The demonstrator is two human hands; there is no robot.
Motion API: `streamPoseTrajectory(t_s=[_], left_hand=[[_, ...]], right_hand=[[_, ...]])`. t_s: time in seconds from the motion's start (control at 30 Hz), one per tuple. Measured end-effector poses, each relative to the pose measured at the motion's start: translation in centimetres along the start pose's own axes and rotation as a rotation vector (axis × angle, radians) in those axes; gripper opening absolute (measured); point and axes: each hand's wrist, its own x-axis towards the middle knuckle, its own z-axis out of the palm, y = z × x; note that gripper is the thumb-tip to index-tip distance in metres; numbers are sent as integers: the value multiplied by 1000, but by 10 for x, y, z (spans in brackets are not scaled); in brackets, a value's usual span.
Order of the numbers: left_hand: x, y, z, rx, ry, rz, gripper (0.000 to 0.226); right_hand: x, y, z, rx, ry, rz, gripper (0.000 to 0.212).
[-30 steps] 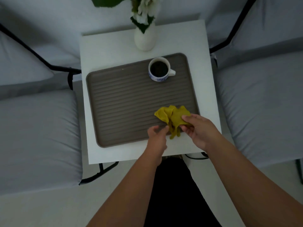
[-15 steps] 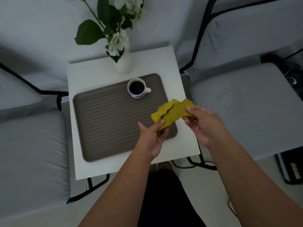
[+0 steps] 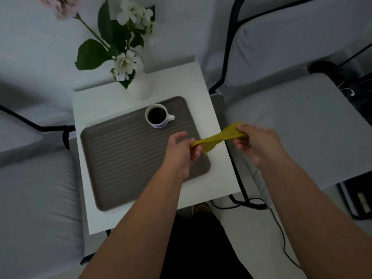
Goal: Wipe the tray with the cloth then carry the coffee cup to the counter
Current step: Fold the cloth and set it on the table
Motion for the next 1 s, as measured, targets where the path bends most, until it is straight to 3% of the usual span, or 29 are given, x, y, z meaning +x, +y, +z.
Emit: streamPoseTrajectory(t_s=[0.27,0.47,0.57,0.7,0.8,1.0], left_hand=[[54,64,25,183,10,139,5],[115,123,42,278,100,246,6],[150,158,54,258,122,344,28],[183,185,68,432,183,571,22],[192,179,63,673,333,693,26],[198,115,21,1091,281,547,24]], right_hand=[[64,-43,45,-48,-9,46,14],[121,-82,102,-176,-44,41,23],[147,-107,131,-253,-105,-39,29],[168,-127,153,-140,-77,-82,30],[187,-114,154,-182,-83,-82,20],[235,-27,122,-628,-80,8,24]])
